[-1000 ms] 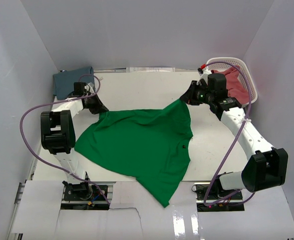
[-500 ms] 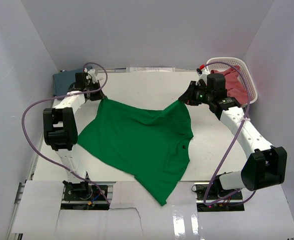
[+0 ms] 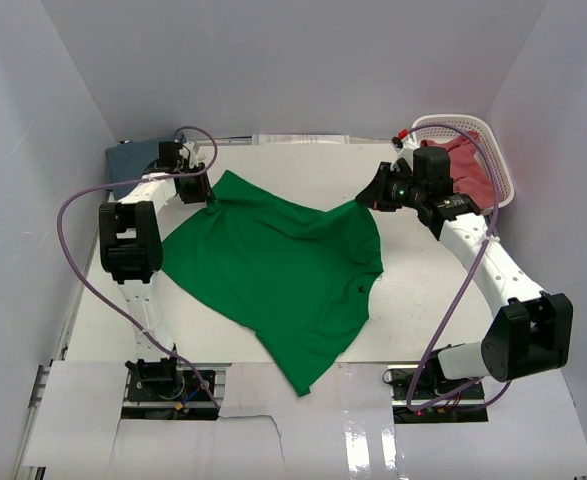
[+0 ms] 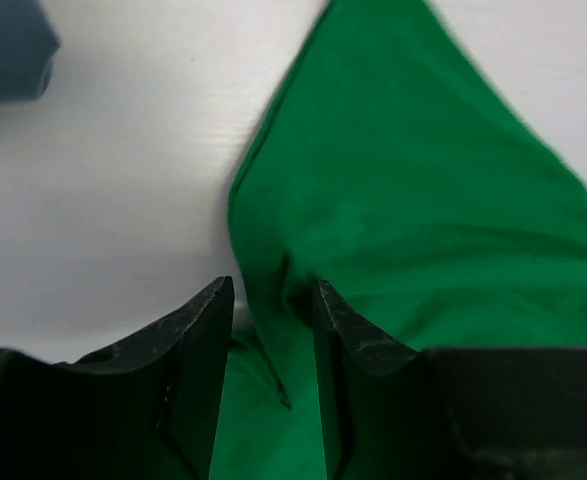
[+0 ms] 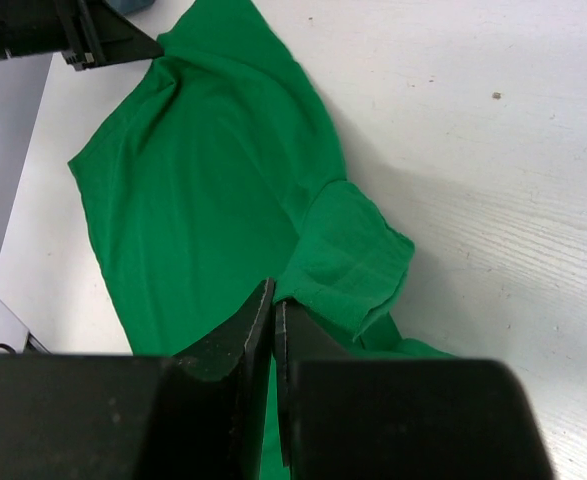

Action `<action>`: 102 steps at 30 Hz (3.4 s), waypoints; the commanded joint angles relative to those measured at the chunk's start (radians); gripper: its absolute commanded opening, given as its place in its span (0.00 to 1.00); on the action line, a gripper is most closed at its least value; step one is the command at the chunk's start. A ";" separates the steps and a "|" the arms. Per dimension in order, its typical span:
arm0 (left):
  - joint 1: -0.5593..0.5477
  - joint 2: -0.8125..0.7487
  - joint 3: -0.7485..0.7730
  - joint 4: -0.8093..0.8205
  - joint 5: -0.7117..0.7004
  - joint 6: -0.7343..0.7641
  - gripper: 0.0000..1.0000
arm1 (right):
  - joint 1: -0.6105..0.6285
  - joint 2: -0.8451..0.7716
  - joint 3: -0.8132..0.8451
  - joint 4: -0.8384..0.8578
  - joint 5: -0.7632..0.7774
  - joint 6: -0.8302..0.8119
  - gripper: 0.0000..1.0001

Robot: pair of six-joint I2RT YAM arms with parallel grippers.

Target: Fold and stack the t-shirts

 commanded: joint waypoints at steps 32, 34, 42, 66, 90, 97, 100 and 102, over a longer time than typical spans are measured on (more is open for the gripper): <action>0.019 0.122 0.331 0.037 0.018 -0.124 0.56 | -0.008 -0.001 0.058 0.016 -0.013 -0.018 0.08; 0.019 0.162 0.361 0.036 0.058 -0.126 0.57 | -0.008 0.006 0.065 0.013 -0.016 -0.017 0.08; 0.019 0.253 0.377 0.157 0.234 -0.162 0.57 | -0.009 0.014 0.088 0.000 -0.019 -0.018 0.08; -0.045 0.409 0.504 0.128 0.216 -0.109 0.57 | -0.008 -0.011 0.077 -0.027 -0.024 -0.026 0.08; -0.159 0.458 0.565 0.008 -0.204 0.103 0.31 | -0.009 -0.015 0.068 -0.024 -0.042 -0.021 0.08; -0.165 0.495 0.604 -0.003 -0.183 0.100 0.05 | -0.008 -0.015 0.068 -0.033 -0.042 -0.023 0.08; -0.164 0.506 0.630 -0.013 -0.158 0.083 0.00 | -0.009 -0.017 0.068 -0.044 -0.033 -0.030 0.08; -0.162 0.507 0.663 -0.029 -0.093 0.054 0.00 | -0.008 -0.008 0.075 -0.066 -0.009 -0.043 0.08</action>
